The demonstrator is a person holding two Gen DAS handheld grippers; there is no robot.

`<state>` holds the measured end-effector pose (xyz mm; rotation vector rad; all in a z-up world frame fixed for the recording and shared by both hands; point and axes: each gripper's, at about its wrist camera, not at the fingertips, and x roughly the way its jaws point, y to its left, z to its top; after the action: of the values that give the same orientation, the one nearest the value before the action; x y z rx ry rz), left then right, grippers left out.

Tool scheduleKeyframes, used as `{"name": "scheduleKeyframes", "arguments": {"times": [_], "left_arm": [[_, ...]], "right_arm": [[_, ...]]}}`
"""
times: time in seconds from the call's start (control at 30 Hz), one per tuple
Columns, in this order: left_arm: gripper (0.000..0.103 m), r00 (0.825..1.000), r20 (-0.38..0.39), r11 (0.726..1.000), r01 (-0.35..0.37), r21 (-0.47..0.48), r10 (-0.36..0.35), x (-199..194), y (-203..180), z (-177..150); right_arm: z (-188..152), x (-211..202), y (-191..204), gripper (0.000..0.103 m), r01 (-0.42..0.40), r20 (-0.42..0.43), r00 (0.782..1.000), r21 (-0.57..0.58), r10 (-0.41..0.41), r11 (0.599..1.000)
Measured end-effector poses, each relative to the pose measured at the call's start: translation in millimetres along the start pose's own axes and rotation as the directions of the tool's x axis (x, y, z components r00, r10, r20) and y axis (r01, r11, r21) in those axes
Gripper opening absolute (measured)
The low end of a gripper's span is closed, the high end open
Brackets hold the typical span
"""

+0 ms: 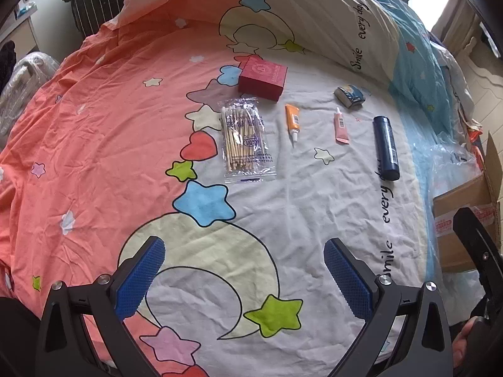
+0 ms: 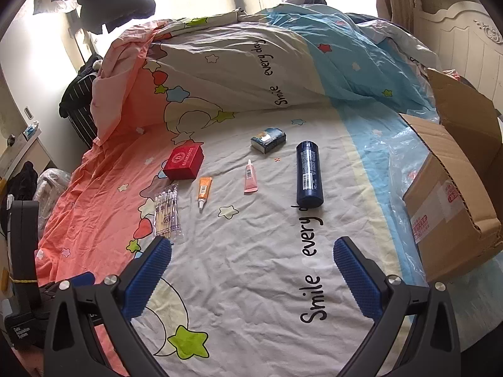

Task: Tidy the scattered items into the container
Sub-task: 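Move both grippers toward the cotton swab bag and orange tube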

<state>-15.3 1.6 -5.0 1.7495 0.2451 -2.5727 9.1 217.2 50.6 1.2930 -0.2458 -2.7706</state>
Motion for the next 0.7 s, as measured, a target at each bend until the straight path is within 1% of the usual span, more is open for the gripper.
{"name": "scheduleKeyframes", "arguments": {"times": [0.17,0.3,0.37,0.43,0.47,0.53,0.6,0.7], "left_arm": [[0.103,1.000,0.007,1.000,-0.009,-0.009,0.010,15,0,20],[0.103,1.000,-0.004,1.000,-0.016,-0.014,0.016,31,-4,38],[0.103,0.999,0.007,0.999,-0.037,-0.010,0.037,38,-6,47],[0.103,0.999,0.027,1.000,-0.023,-0.019,0.023,44,-6,58],[0.103,0.999,0.016,0.999,-0.036,-0.020,0.036,49,-5,63],[0.103,1.000,0.022,1.000,-0.018,-0.022,0.019,56,-2,72],[0.103,0.999,0.025,0.999,-0.030,-0.030,0.031,64,4,78],[0.103,1.000,0.012,0.999,-0.026,-0.046,0.026,77,11,86]], "right_arm": [[14,19,8,0.103,-0.033,-0.017,0.999,-0.028,0.033,0.999],[31,37,14,0.103,-0.065,-0.026,0.998,-0.042,0.064,0.997],[41,49,19,0.103,-0.068,-0.035,0.997,-0.063,0.066,0.996],[50,62,25,0.103,-0.072,-0.038,0.997,-0.089,0.069,0.993],[54,68,28,0.103,-0.074,-0.040,0.997,-0.104,0.070,0.992],[61,82,35,0.103,-0.077,-0.051,0.996,-0.128,0.071,0.989],[66,96,41,0.103,-0.095,-0.069,0.994,-0.145,0.086,0.985],[70,113,50,0.103,-0.118,-0.099,0.990,-0.160,0.103,0.980]]}}
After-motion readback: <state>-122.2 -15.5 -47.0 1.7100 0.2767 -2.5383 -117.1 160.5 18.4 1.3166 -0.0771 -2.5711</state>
